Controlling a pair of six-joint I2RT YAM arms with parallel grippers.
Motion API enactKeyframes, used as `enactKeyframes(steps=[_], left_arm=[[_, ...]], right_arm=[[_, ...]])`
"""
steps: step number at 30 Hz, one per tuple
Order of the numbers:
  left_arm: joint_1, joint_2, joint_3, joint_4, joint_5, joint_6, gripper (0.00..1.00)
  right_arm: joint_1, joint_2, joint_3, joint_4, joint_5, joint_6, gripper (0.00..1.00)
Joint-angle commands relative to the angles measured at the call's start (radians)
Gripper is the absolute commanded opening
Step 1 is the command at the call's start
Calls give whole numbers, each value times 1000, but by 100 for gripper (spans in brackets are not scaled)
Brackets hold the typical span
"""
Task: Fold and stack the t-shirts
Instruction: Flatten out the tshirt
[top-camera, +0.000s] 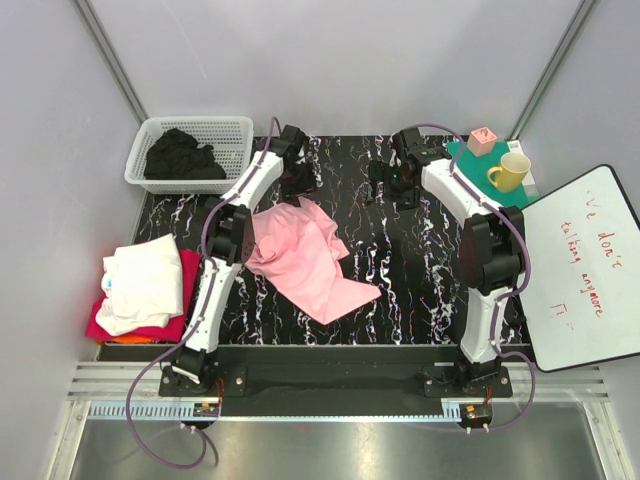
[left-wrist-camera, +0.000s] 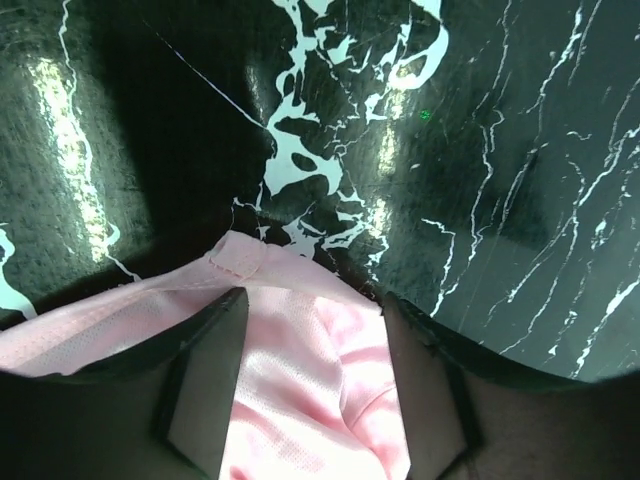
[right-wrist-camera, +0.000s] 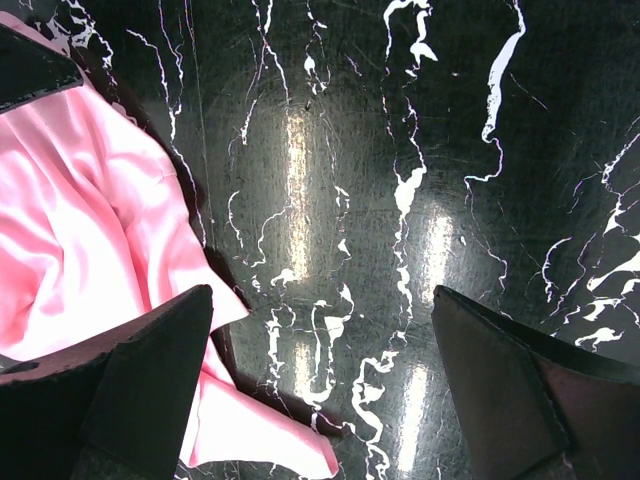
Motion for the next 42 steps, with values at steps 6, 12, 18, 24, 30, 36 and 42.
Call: enactKeyframes(steps=[6, 12, 18, 24, 30, 36, 42], left_arm=[[-12, 94, 19, -3, -5, 30, 16], [0, -25, 24, 12, 55, 27, 0], [19, -306, -7, 38, 110, 24, 0], [37, -636, -301, 38, 138, 35, 0], [46, -874, -614, -124, 20, 38, 0], [46, -1053, -762, -334, -80, 44, 0], [60, -1294, -973, -473, -163, -65, 0]], right_arm=[[6, -8, 19, -28, 12, -34, 99], [6, -14, -8, -39, -7, -43, 99], [6, 0, -25, -39, -33, -34, 98], [6, 33, -5, -38, -103, -47, 97], [6, 66, -10, -45, -192, -43, 95], [6, 81, -25, -51, -283, -36, 93], [21, 87, -27, -76, -310, -45, 92]])
